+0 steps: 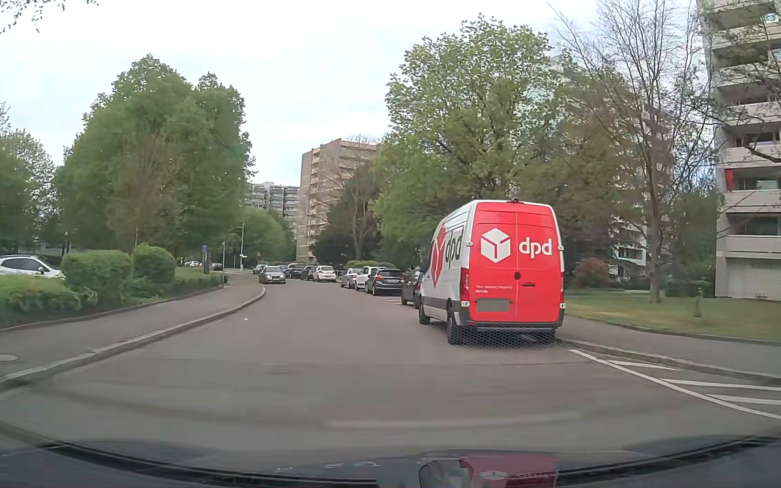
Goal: Follow the waypoints while adhering to traffic rules and regulations
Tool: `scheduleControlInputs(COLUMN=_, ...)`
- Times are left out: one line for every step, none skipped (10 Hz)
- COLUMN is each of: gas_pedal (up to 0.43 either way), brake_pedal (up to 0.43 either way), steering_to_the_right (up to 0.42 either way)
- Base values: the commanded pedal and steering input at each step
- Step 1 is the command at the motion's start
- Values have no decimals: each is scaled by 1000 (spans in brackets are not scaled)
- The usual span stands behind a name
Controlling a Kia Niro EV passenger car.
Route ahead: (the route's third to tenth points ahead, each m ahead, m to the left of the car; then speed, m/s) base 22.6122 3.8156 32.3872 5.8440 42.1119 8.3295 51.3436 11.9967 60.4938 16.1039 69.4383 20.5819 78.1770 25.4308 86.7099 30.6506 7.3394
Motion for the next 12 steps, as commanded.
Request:
scheduleControlInputs(gas_pedal=67, brake_pedal=0, steering_to_the_right=-51)
scheduleControlInputs(gas_pedal=67, brake_pedal=0, steering_to_the_right=-51)
scheduleControlInputs(gas_pedal=67, brake_pedal=0, steering_to_the_right=-48)
scheduleControlInputs(gas_pedal=67, brake_pedal=0, steering_to_the_right=-44)
scheduleControlInputs(gas_pedal=67, brake_pedal=0, steering_to_the_right=-40)
scheduleControlInputs(gas_pedal=67, brake_pedal=0, steering_to_the_right=-35)
scheduleControlInputs(gas_pedal=59, brake_pedal=0, steering_to_the_right=-29)
scheduleControlInputs(gas_pedal=39, brake_pedal=0, steering_to_the_right=-24)
scheduleControlInputs(gas_pedal=39, brake_pedal=0, steering_to_the_right=-20)
scheduleControlInputs(gas_pedal=39, brake_pedal=0, steering_to_the_right=-19)
scheduleControlInputs(gas_pedal=39, brake_pedal=0, steering_to_the_right=-18)
scheduleControlInputs(gas_pedal=39, brake_pedal=0, steering_to_the_right=-18)
